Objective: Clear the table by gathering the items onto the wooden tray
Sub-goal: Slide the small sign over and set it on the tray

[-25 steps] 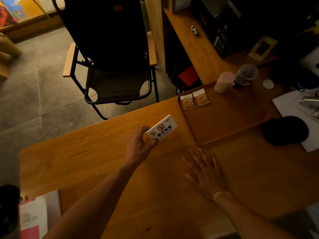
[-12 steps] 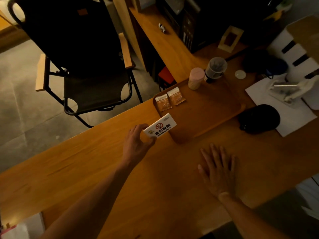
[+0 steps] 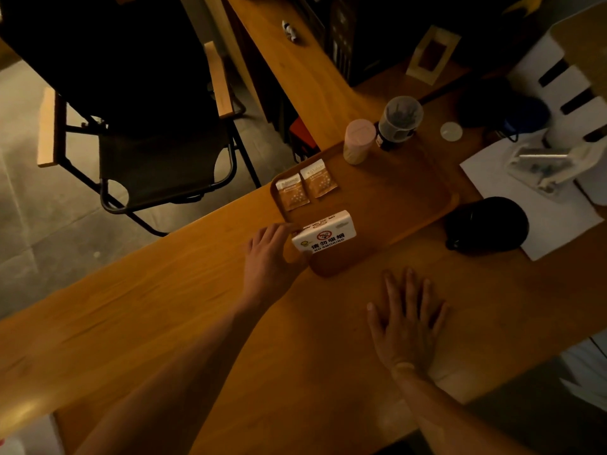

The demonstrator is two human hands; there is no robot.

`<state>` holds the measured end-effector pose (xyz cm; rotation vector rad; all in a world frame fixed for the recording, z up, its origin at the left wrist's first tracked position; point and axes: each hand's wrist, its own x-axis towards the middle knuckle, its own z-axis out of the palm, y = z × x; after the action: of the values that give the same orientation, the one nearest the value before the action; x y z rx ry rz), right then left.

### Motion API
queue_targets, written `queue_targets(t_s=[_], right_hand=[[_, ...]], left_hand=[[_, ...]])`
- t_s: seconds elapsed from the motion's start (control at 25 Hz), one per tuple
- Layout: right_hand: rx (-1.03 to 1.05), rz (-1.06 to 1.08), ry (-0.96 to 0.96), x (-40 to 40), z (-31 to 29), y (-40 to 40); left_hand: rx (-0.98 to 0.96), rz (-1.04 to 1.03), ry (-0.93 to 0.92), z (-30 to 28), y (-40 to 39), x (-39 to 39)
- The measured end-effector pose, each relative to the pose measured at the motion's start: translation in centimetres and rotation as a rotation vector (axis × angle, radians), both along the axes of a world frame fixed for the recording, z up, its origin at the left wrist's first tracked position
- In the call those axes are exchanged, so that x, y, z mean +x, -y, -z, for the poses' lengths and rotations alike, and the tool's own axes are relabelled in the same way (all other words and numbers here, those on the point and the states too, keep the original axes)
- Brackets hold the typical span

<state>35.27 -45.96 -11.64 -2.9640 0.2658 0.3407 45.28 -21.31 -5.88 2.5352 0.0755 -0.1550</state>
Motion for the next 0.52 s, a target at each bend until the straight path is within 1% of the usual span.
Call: queue_targets(t_s=[0.12, 0.32, 0.52], right_hand=[[-0.003, 0.001, 0.005, 0.0, 0.0, 0.0], [-0.006, 0.001, 0.014, 0.0, 0.0, 0.0], [-0.002, 0.003, 0.021, 0.0, -0.2, -0.1]], left_hand=[[0.065, -0.003, 0.035, 0.6, 0.8, 0.5], [0.130, 0.004, 0.015, 1.2, 1.2, 0.8], [0.129, -0.008, -0.028, 1.8, 1.3, 0.8]])
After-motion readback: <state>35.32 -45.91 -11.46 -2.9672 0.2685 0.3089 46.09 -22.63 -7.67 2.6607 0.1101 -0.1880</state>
